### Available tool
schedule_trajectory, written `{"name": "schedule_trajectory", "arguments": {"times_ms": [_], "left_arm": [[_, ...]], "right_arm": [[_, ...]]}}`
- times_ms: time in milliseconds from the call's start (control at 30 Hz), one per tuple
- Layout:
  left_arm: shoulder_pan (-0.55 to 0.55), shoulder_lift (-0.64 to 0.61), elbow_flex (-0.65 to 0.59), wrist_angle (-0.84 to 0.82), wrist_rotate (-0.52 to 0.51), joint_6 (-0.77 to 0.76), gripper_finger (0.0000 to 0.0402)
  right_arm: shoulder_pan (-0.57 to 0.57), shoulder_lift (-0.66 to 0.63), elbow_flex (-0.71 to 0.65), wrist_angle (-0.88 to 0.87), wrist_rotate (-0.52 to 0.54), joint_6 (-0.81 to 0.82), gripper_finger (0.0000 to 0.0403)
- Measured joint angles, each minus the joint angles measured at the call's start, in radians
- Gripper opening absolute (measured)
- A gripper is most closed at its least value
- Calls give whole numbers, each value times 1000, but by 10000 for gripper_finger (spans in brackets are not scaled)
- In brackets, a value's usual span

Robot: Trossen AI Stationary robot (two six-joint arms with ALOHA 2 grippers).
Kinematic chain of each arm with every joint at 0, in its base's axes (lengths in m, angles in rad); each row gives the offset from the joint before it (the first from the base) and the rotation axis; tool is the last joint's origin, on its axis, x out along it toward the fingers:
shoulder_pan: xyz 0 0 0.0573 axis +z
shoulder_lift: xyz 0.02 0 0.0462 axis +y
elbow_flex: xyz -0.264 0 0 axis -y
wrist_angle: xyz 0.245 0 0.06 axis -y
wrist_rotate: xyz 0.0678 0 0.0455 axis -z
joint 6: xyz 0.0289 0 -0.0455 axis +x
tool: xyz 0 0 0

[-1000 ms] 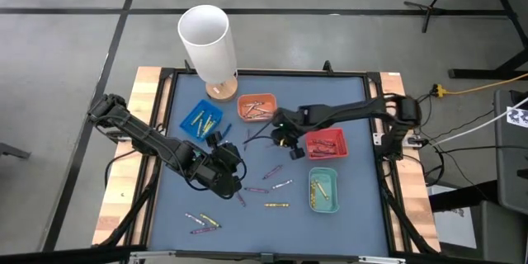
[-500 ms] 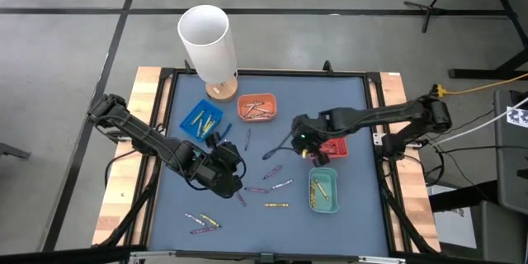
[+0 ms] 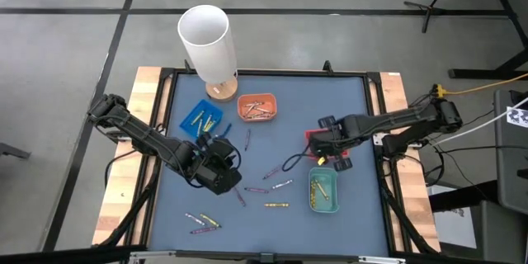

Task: Sort crayons
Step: Put the violet crayon into the red bin, then put the green crayon into the dark blue bin

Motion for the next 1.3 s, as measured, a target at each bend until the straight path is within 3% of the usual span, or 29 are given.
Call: {"name": "schedule_trajectory", "arguments": {"times_ms": [600, 1067, 1300], "left_arm": [[34, 0, 0, -9, -8, -143, 92], [39, 22, 0, -38, -5, -273, 92], [47, 114, 0, -84, 78, -396, 92]], "right_arm": [[-3, 5, -93, 2, -6, 27, 31], [-3, 5, -93, 34, -6, 26, 101], [-3, 5, -93, 36, -6, 26, 106]]}}
